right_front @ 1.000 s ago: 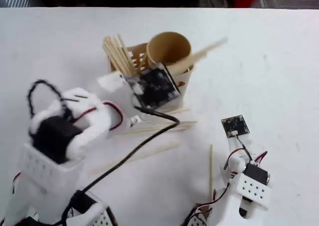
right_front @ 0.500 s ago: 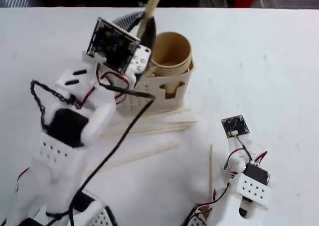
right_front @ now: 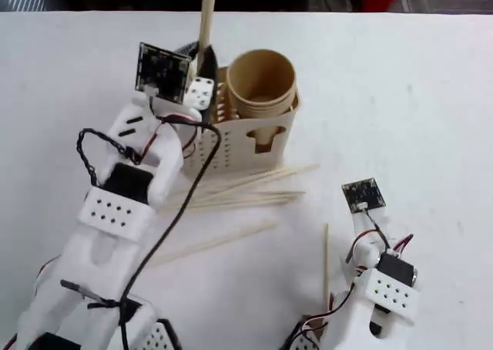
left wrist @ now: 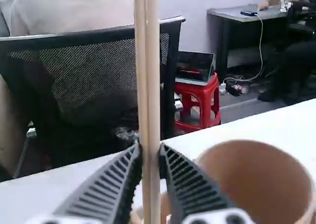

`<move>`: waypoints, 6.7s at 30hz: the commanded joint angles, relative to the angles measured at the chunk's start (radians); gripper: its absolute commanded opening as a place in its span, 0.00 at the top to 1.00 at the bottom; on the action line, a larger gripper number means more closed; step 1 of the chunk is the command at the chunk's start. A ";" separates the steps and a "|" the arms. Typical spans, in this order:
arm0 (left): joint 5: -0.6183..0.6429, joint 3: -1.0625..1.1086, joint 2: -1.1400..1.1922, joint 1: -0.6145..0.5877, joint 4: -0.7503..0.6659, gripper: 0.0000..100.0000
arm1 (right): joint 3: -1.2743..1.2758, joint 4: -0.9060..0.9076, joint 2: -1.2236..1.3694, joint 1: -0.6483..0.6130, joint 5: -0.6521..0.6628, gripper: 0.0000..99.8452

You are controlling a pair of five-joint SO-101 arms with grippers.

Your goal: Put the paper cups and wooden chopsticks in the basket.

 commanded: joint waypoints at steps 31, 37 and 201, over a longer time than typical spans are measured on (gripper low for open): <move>-0.486 -0.163 -0.136 0.246 1.422 0.90 | -0.006 -0.015 -0.012 -0.010 0.008 0.98; -0.655 0.157 0.053 0.251 1.033 0.86 | -0.006 -0.015 -0.012 -0.010 0.008 0.98; 0.279 -0.539 -0.021 -0.433 0.681 0.91 | -0.014 -0.084 -0.013 -0.010 0.046 0.98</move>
